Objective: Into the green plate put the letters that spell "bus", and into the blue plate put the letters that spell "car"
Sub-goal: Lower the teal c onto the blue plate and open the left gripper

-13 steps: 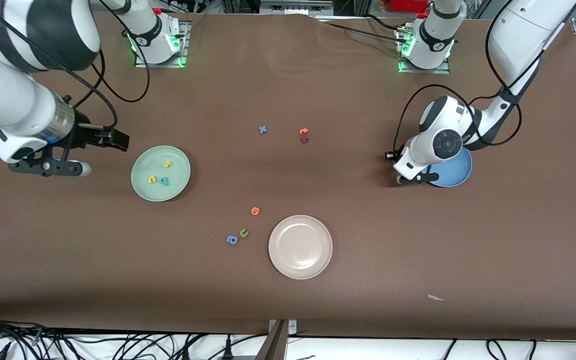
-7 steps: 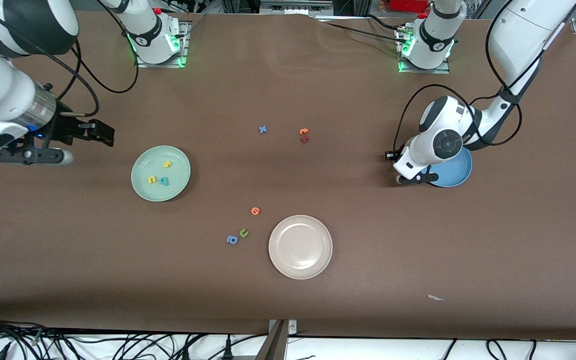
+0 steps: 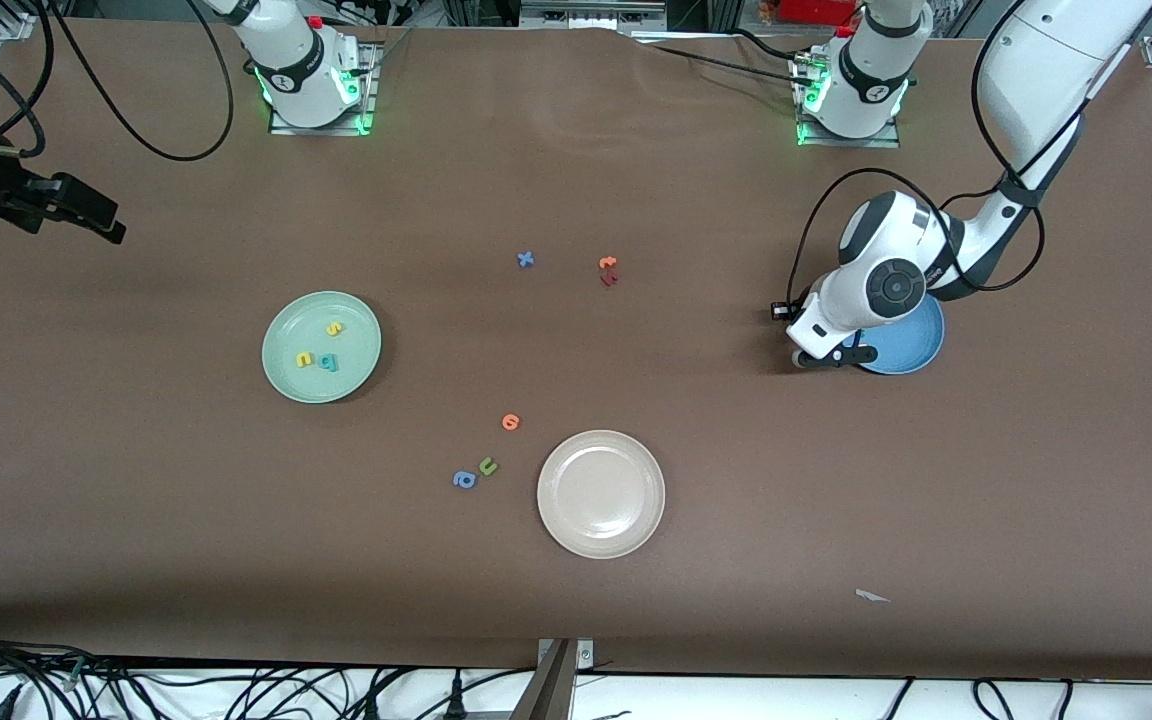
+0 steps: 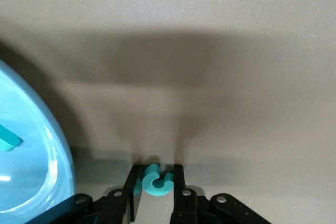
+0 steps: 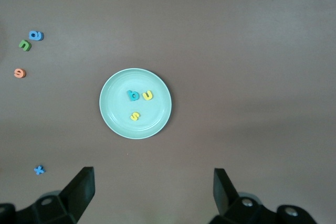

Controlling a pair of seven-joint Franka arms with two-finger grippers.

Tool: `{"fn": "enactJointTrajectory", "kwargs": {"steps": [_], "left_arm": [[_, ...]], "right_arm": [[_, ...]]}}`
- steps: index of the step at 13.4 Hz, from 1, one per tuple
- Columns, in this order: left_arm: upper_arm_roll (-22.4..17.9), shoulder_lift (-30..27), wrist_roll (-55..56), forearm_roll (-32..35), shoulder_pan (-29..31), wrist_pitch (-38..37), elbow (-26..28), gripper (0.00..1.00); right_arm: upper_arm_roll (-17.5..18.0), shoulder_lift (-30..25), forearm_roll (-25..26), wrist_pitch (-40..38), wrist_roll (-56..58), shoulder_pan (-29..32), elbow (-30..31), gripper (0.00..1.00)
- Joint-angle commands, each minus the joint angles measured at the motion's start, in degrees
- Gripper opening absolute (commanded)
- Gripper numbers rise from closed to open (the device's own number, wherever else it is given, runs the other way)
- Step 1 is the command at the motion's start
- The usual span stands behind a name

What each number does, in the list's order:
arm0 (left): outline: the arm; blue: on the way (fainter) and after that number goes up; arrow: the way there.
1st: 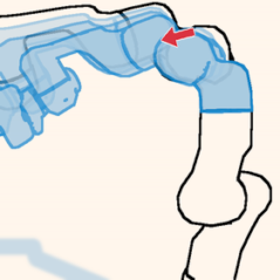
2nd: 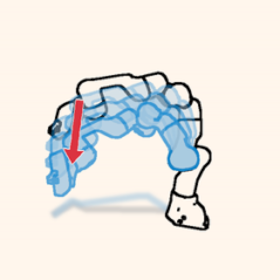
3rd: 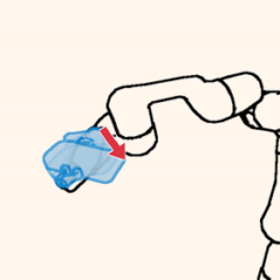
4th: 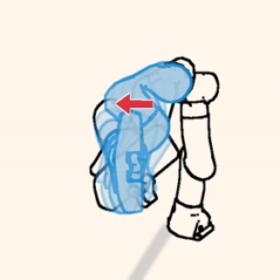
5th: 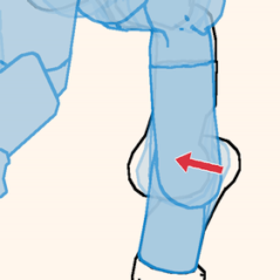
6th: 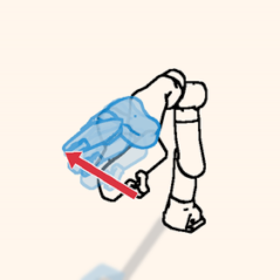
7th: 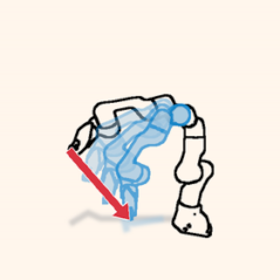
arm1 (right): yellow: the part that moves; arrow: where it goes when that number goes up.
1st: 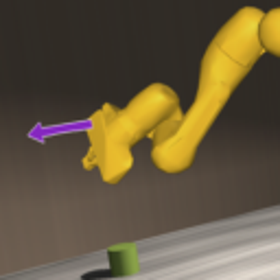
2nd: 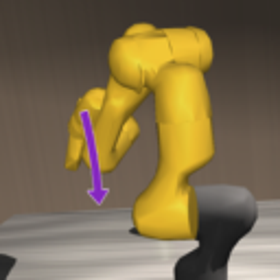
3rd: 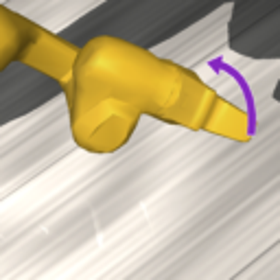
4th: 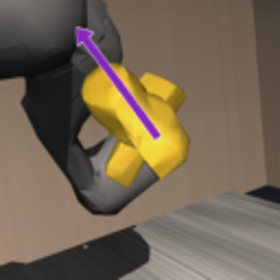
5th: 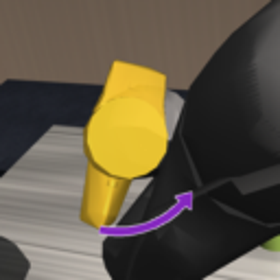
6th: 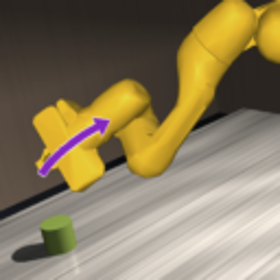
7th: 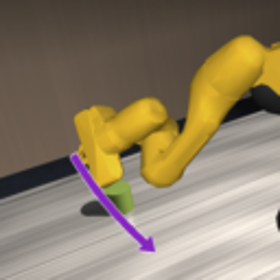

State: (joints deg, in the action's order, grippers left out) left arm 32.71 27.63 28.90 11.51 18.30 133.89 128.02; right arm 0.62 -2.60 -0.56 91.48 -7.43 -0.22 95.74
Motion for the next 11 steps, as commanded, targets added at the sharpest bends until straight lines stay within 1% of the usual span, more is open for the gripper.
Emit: {"fn": "enactJointTrajectory", "kwargs": {"steps": [1, 4, 6, 8, 9, 10, 11], "left_arm": [[0.25, 0.06, -0.34, 2.2, 1.04, 0.4, 0.57, 0.2], [0.42, -0.38, -0.25, 2.2, 2.0, 0.14, 0.04, 0.17], [0.51, -1.16, 0.27, 2.02, 1.92, -0.12, -0.22, 0.17], [0.68, -1.26, 0.54, 1.59, 1.92, -0.21, -0.75, 0.17], [0.95, -1.26, 0.89, 1.06, 1.92, -0.56, -1.79, 0.17], [1.12, -1.35, 1.68, 0.27, 1.66, -2.82, -3.46, 0.17], [2.17, -1.35, 1.68, 0.01, 1.91, -6.24, -5.21, 0.17]], "right_arm": [[1.05, -0.66, 0.65, 0.71, 1.28, 0.66, 1.03, 1.0], [1.05, -0.22, 0.65, 0.37, 1.28, -0.31, 0.24, 1.0], [0.87, 0.31, 0.3, 0.28, 1.19, -0.31, -0.12, 1.0], [-0.53, 0.57, 0.04, 0.1, 1.63, -0.57, -0.12, 1.0], [-0.53, 0.92, 0.04, 0.1, 1.63, -0.74, -0.12, 1.0], [-0.36, 1.01, 0.12, 0.1, 1.37, -0.75, -0.12, 1.0], [-0.27, 1.1, 0.12, 0.1, 1.54, -0.75, -0.12, 1.0]]}}
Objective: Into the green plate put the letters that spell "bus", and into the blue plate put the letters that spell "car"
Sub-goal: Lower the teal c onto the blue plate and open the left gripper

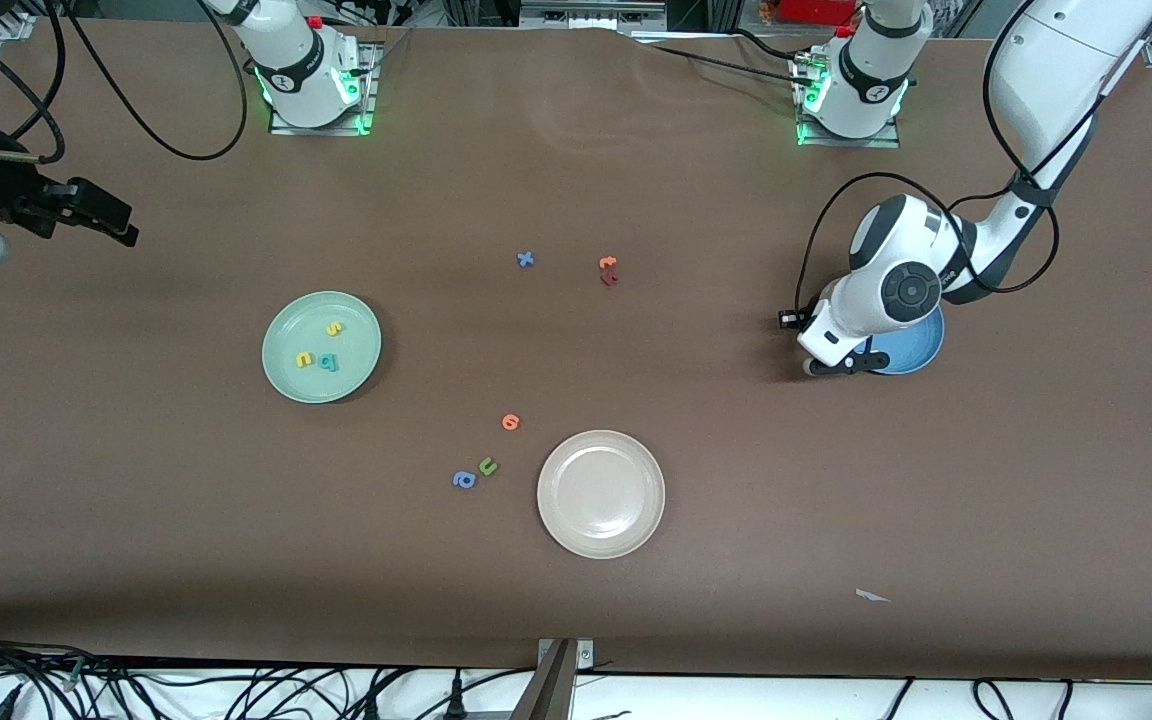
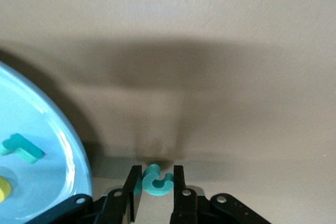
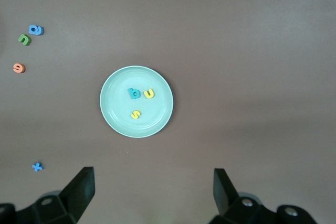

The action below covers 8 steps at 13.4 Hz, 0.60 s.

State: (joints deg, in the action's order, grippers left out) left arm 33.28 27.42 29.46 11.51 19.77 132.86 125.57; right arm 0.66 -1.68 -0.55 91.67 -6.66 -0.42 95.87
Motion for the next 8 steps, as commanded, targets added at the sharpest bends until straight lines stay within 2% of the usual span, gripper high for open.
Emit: {"fn": "enactJointTrajectory", "kwargs": {"steps": [1, 4, 8], "left_arm": [[2.05, -1.14, 1.04, -0.08, 0.53, -9.07, -4.78, 0.17], [2.14, -1.58, -0.27, -0.17, 0.53, -21.12, -11.03, 0.17], [1.97, -4.04, -9.56, -0.08, 6.05, -26.94, -12.63, 0.17]], "right_arm": [[-0.31, 0.19, 0.03, -0.09, 0.77, -0.55, -0.25, 1.0], [-0.22, 0.1, 0.03, -0.09, 0.69, -0.55, -0.25, 1.0], [-0.13, 0.01, 0.03, -0.44, 0.42, -0.55, -0.16, 1.0]]}}
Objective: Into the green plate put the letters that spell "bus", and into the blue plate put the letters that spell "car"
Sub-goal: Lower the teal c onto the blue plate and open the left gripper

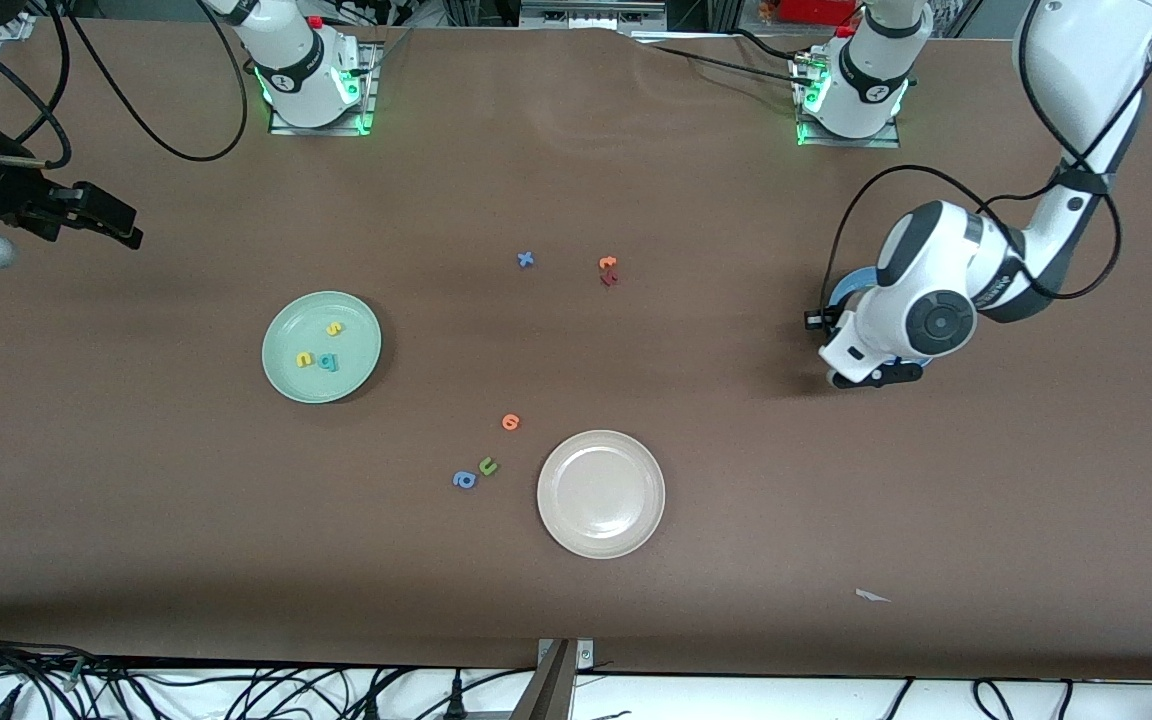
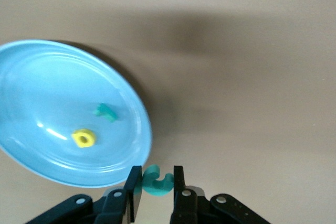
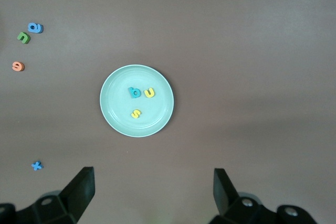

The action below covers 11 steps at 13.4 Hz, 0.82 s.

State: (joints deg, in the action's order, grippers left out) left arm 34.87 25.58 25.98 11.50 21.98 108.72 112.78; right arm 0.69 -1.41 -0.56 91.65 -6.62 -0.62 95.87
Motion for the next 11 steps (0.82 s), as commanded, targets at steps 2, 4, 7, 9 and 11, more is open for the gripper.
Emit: {"fn": "enactJointTrajectory", "kwargs": {"steps": [2, 4, 7, 9, 11], "left_arm": [[0.2, -2.29, -10.31, 1.32, 7.53, -3.6, 0.33, 0.18], [0.12, -1.94, -13.93, 3.86, 10.09, -3.43, 0.68, 0.18], [0.03, 0.34, -14.03, 7.48, 12.38, -2.2, 1.56, 0.18], [-0.06, 0.87, -14.03, 7.66, 13.17, 1.21, 3.75, 0.19], [-0.06, 2.27, -14.03, 8.7, 14.31, 2.02, 3.94, 0.23]], "right_arm": [[0.28, -0.35, 0.12, -0.94, 0.11, -0.44, -0.25, 1.0], [0.72, -0.35, 0.12, -0.95, -0.06, -0.44, -0.25, 1.0], [0.81, -0.35, 0.21, -0.95, -0.06, -0.44, -0.25, 1.0], [0.81, -0.35, 0.21, -0.95, -0.06, -0.44, -0.25, 1.0], [0.72, -0.35, 0.21, -0.95, -0.06, -0.44, -0.25, 1.0]]}}
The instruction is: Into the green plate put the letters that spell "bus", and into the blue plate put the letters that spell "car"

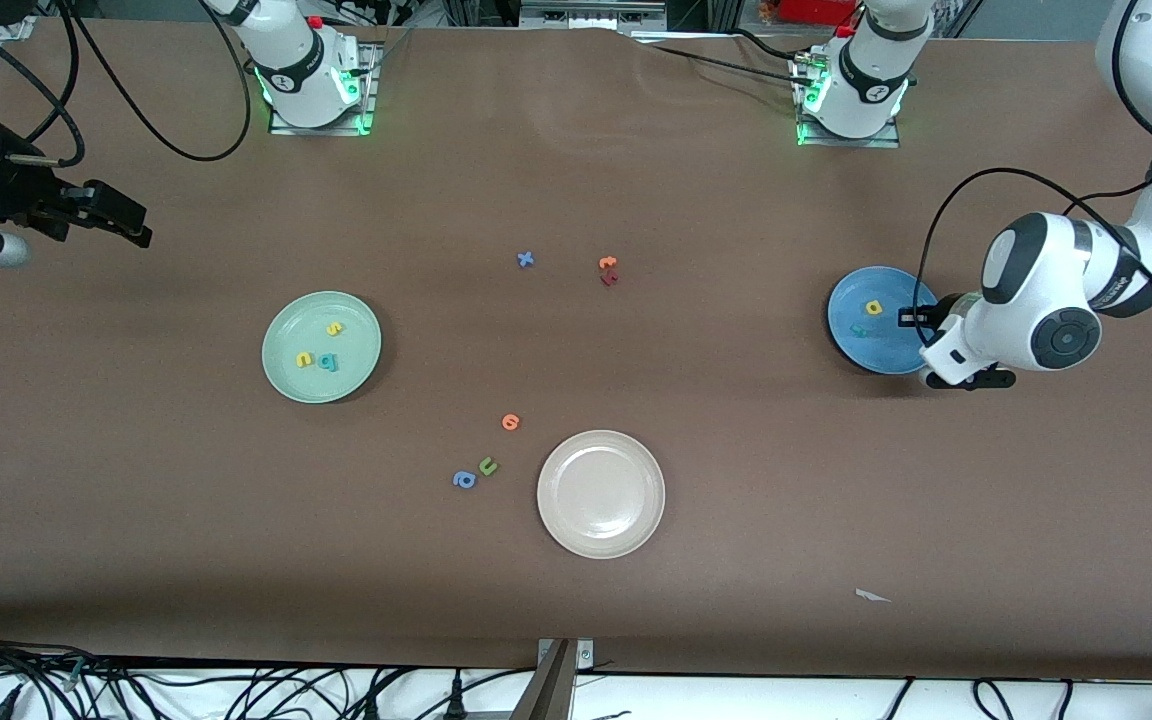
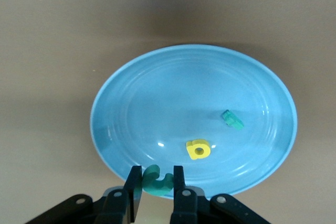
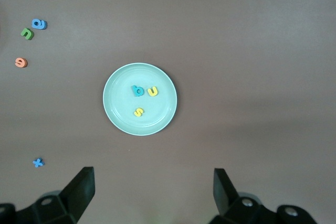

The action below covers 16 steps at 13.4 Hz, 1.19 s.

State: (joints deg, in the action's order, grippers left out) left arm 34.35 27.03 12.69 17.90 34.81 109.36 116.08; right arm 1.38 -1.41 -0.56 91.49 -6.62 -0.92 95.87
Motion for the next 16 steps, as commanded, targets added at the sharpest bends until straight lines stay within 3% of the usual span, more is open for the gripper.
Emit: {"fn": "enactJointTrajectory", "kwargs": {"steps": [1, 5, 9, 12, 16], "left_arm": [[0.46, 0.92, -0.73, 2.57, 1.49, 1.38, 0.64, 0.31], [0.72, -0.22, -0.73, 2.58, 1.58, 0.51, -1.37, 0.97], [2.55, -3.55, -0.82, 0.74, 1.49, -3.26, -5.14, 0.99], [5.46, -3.56, -0.73, 0.56, 1.4, -13.87, -14.27, 0.99], [5.99, -3.47, -0.82, -6.11, 1.23, -23.03, -26.05, 0.99]], "right_arm": [[0.11, -0.35, 0.21, -0.78, -0.05, -0.14, -0.25, 1.0], [0.02, -0.35, 0.21, -0.78, -0.05, -0.05, -0.25, 1.0], [0.02, -0.35, 0.21, -0.78, -0.05, -0.05, -0.25, 1.0], [0.02, -0.35, 0.21, -0.78, -0.05, -0.05, -0.25, 1.0], [0.02, -0.35, 0.21, -0.87, -0.05, -0.05, -0.25, 1.0]]}}
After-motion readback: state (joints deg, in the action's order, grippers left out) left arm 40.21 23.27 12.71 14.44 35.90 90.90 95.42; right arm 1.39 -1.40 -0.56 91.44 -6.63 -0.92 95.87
